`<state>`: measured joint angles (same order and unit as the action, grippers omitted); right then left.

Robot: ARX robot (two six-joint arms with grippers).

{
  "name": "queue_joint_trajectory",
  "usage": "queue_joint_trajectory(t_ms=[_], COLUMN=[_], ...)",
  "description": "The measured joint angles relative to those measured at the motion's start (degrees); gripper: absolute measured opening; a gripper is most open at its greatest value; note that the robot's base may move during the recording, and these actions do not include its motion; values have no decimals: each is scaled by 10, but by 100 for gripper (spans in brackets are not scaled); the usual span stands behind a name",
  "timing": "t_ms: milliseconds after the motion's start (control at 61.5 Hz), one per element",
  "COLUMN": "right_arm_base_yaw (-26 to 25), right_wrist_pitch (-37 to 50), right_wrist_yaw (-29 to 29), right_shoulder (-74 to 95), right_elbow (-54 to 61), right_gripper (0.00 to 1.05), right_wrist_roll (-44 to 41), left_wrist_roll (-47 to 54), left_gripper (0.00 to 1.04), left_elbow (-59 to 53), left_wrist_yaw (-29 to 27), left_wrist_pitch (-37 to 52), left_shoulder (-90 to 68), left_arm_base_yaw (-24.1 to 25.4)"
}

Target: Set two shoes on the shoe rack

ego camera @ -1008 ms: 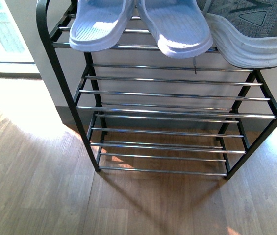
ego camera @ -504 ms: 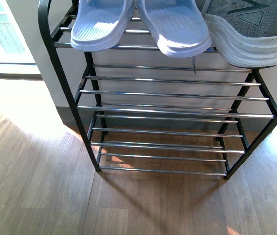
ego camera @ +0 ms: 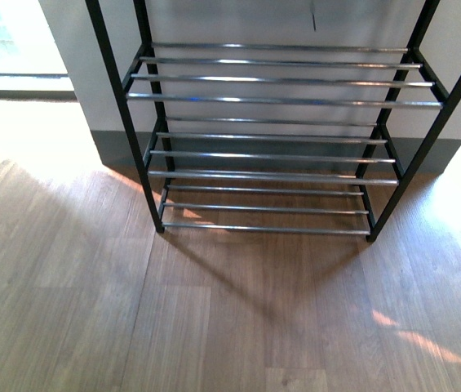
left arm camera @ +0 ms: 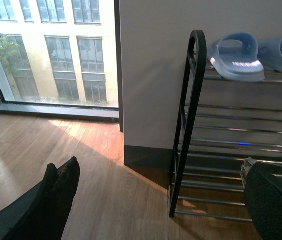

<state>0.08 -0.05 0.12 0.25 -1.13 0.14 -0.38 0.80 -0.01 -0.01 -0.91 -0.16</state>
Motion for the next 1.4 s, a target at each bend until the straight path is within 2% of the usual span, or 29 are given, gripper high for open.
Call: queue_joint_trajectory(t_ms=[1398], right_arm_base_yaw=[0], right_wrist_pitch=[0], right_wrist_yaw=[-1], right_shoulder=[0], right_elbow=[0], right_gripper=[96], right_wrist_roll=[0], left_wrist_roll=[0], left_gripper=[95], left_elbow=[0], left_wrist_yaw=[-1], left_wrist_pitch=[0], left_shoulder=[0], left_arm_base_yaw=[0])
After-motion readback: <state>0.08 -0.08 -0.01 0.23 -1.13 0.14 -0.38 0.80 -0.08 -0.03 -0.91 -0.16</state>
